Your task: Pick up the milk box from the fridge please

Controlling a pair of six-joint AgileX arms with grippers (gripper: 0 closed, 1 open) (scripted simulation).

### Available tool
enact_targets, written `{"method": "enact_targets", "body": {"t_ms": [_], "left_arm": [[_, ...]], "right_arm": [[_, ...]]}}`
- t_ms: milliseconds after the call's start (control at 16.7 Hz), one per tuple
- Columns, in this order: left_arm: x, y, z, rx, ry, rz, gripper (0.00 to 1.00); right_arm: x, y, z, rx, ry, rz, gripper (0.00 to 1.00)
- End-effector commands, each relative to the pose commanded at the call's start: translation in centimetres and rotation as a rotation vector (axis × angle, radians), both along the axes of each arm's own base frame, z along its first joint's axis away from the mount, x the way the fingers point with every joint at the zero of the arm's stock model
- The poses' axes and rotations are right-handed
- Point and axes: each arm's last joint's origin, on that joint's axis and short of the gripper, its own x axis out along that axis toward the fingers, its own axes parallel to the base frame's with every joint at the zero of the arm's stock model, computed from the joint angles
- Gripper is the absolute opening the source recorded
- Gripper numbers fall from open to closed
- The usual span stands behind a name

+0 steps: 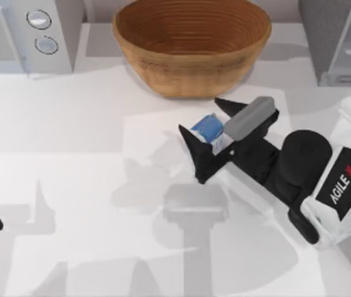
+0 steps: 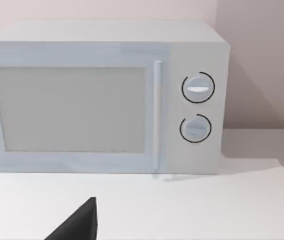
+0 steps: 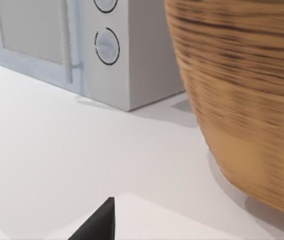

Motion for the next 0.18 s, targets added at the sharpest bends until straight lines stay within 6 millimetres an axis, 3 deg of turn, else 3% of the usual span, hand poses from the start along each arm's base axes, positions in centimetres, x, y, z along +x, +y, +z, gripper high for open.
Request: {"method": "enact_targets", "body": {"t_ms": [180], "left_arm": [[0.0, 0.0, 0.0, 0.0, 0.0, 0.0, 1.0]], "right_arm": [[0.0, 0.0, 0.0, 0.0, 0.0, 0.0, 1.0]]}}
